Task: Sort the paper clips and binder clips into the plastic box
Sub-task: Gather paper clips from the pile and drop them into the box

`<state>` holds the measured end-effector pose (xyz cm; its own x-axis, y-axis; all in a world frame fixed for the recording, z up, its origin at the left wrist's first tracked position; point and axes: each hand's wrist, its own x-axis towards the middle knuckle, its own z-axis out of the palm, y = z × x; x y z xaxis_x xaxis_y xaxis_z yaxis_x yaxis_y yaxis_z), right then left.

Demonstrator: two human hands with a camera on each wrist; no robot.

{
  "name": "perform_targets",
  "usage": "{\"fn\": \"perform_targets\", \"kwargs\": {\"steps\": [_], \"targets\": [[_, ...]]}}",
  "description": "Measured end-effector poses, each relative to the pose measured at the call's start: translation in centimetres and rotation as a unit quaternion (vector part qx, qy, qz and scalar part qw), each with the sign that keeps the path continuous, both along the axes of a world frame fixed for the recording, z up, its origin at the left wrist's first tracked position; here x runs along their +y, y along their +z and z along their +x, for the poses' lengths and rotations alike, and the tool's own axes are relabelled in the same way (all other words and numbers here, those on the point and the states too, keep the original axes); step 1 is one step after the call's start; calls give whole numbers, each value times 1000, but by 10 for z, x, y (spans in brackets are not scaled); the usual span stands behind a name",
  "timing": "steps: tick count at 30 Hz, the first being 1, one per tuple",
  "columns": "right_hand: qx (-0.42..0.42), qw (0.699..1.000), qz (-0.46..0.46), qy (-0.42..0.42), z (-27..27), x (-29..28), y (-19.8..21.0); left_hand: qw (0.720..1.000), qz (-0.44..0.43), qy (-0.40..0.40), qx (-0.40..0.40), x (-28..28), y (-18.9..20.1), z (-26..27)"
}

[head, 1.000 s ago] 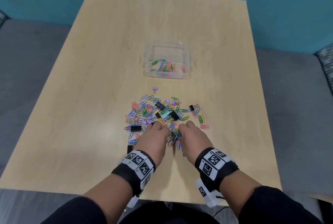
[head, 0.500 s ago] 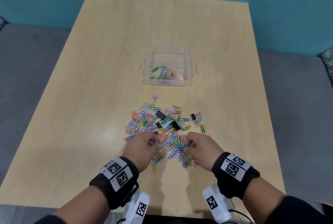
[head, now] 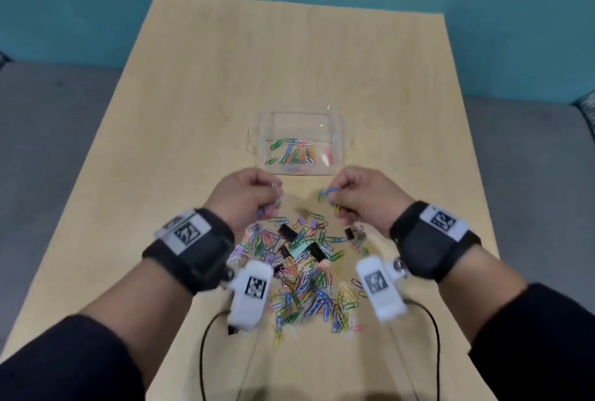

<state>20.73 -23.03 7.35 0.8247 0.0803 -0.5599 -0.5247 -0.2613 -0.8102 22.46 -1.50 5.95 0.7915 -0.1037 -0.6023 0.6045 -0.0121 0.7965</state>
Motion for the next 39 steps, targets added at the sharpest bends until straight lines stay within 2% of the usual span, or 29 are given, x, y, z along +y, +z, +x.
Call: {"fn": "perform_targets", "kwargs": {"steps": [6,11,13,17,19,20,21,22,24,27,29,31,32,34,35,37,39], "targets": [[-35,995,-73,-51,82,13,-1,995,85,28,-38,-16,1,78],[-25,994,-103,-25,101,22,-1,999,42,29,5,-25,4,97],[-37,991,-127,0,97,18,0,999,28,32,6,-19,8,95],[-125,961,-238,70,54,-5,9,997,30,72,-30,19,13,66],[-140,947,-269,105,15,-18,7,992,86,72,-60,45,7,39],[-132,940,-285,135,-8,-23,4,984,150,46,-82,59,-1,23],[-123,930,-302,172,-32,-26,-2,966,233,-7,-107,72,-10,7],[-126,913,-324,214,-56,-30,-8,935,321,-77,-130,82,-18,-10],[-167,867,-369,291,-102,-30,-26,852,435,-216,-195,93,-32,-47],[-219,814,-401,358,-155,-24,-50,742,465,-367,-314,91,-49,-85],[-222,795,-419,378,-172,-18,-61,686,478,-409,-366,82,-53,-96],[-211,788,-435,380,-181,-10,-65,670,513,-378,-381,72,-45,-99],[-205,787,-444,376,-184,-5,-64,681,527,-341,-377,70,-41,-99],[-195,789,-454,365,-188,3,-64,722,519,-309,-338,68,-39,-100],[-193,791,-455,361,-191,6,-66,717,523,-319,-332,68,-40,-103],[-187,792,-458,357,-197,9,-69,683,537,-368,-332,71,-48,-111],[-184,790,-463,357,-203,11,-73,680,545,-387,-299,77,-50,-118]]}}
